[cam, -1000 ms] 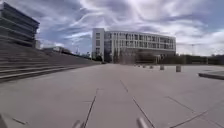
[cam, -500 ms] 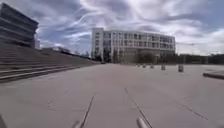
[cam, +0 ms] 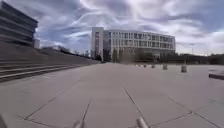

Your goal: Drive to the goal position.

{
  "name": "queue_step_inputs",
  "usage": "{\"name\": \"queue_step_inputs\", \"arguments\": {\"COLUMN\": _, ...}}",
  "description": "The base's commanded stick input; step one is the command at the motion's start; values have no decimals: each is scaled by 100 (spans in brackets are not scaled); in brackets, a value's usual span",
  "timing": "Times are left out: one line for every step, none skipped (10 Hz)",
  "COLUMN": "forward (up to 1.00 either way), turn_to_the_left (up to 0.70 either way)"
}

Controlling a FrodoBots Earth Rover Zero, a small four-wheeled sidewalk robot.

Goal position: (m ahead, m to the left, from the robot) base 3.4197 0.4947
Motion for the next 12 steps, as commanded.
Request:
{"name": "queue_step_inputs", "arguments": {"forward": 70, "turn_to_the_left": 0}}
{"name": "queue_step_inputs", "arguments": {"forward": 70, "turn_to_the_left": 0}}
{"name": "queue_step_inputs", "arguments": {"forward": 70, "turn_to_the_left": 0}}
{"name": "queue_step_inputs", "arguments": {"forward": 70, "turn_to_the_left": 0}}
{"name": "queue_step_inputs", "arguments": {"forward": 70, "turn_to_the_left": 0}}
{"name": "queue_step_inputs", "arguments": {"forward": 70, "turn_to_the_left": 0}}
{"name": "queue_step_inputs", "arguments": {"forward": 70, "turn_to_the_left": 0}}
{"name": "queue_step_inputs", "arguments": {"forward": 70, "turn_to_the_left": 0}}
{"name": "queue_step_inputs", "arguments": {"forward": 70, "turn_to_the_left": 0}}
{"name": "queue_step_inputs", "arguments": {"forward": 70, "turn_to_the_left": 0}}
{"name": "queue_step_inputs", "arguments": {"forward": 70, "turn_to_the_left": 0}}
{"name": "queue_step_inputs", "arguments": {"forward": 70, "turn_to_the_left": 0}}
